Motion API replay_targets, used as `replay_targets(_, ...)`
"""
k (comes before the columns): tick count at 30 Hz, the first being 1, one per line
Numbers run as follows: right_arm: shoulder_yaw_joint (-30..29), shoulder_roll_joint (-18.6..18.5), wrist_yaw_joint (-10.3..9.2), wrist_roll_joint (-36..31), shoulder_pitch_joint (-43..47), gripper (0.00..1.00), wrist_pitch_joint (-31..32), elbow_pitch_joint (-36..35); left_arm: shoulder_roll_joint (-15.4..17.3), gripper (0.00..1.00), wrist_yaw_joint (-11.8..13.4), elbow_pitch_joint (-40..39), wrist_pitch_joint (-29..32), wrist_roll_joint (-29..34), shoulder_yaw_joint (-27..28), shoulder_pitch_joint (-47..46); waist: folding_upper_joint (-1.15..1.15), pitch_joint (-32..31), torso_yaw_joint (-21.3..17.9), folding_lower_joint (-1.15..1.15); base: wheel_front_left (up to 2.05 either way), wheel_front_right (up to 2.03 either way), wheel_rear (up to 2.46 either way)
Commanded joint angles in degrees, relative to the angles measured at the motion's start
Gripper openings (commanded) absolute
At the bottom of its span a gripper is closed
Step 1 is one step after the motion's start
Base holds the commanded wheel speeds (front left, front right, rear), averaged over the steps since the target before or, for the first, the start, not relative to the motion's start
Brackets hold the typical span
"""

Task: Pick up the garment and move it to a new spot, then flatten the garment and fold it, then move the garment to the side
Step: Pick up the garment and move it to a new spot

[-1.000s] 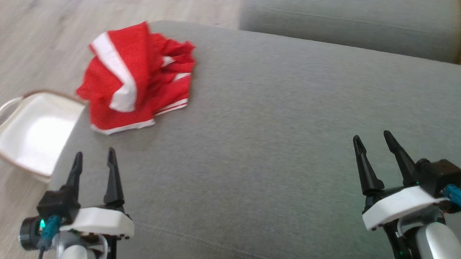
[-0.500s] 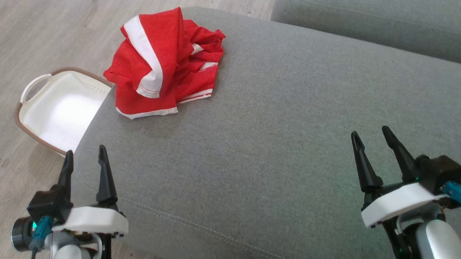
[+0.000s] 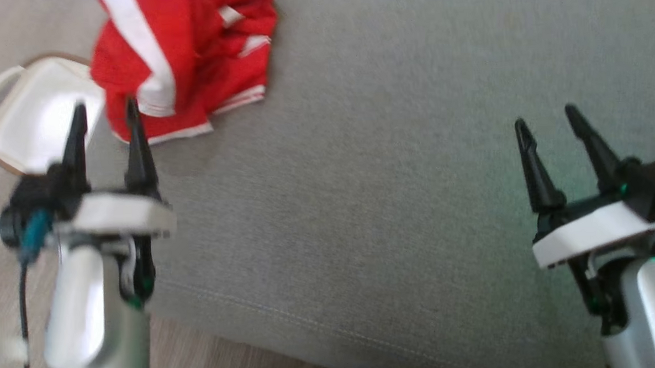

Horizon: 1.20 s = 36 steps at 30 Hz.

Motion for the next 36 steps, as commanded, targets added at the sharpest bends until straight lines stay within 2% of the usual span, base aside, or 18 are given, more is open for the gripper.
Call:
replay_targets(1,1.4,-1.0,0.43,-0.4,-1.7,1.00,0.4,-2.5,1.1,1.00,-0.2,-0.7,-0.6,0.0,1.9,-2.9,0.00,4.5,-2.9,0.00,0.00,0.00,0.00)
replay_targets(7,1.7,-2.3,0.43,0.0,-3.7,1.00,1.2,-4.1,4.0,1.00,-1.1,14.7,0.2,-1.4,3.6,-14.3,0.00,9.2,-5.7,0.00,0.00,0.00,0.00)
replay_targets(12,1.7,-2.5,0.43,0.5,-4.2,1.00,0.8,-4.0,7.1,1.00,0.5,27.2,4.5,-2.6,5.8,-21.1,0.00,10.3,-7.2,0.00,0.00,0.00,0.00)
replay_targets(18,1.8,-2.4,0.43,0.7,-4.1,1.00,0.5,-3.4,9.2,0.98,0.5,35.7,7.8,-3.0,5.9,-25.9,0.00,10.2,-7.5,0.00,0.00,0.00,0.00)
replay_targets(19,1.8,-2.3,0.43,0.7,-4.1,1.00,0.5,-3.3,9.5,0.46,0.6,36.6,7.9,-3.0,5.7,-26.4,0.00,10.0,-7.4,0.00,0.00,0.00,0.00)
replay_targets(20,1.8,-2.3,0.43,0.7,-4.1,1.00,0.5,-3.2,9.7,0.00,0.4,37.3,7.5,-2.9,5.6,-26.8,0.00,9.8,-7.4,0.00,0.00,0.00,0.00)
replay_targets(23,2.0,-2.3,0.43,0.2,-4.0,1.00,-0.1,-2.8,10.5,0.00,0.2,37.8,2.8,-2.6,5.2,-27.3,0.00,8.2,-7.3,0.00,0.00,0.00,0.00)
replay_targets(28,2.3,-1.6,0.43,-0.3,-3.2,1.00,-1.1,-1.8,10.8,0.00,0.4,35.8,0.3,-2.3,5.0,-25.9,0.00,4.9,-7.5,0.00,0.00,0.00,0.00)
replay_targets(36,1.8,1.4,0.43,0.3,-0.6,1.00,-3.3,0.7,9.6,0.00,0.3,21.0,-0.6,-1.0,3.3,-18.0,0.00,-3.8,-9.0,0.00,0.00,0.00,0.00)
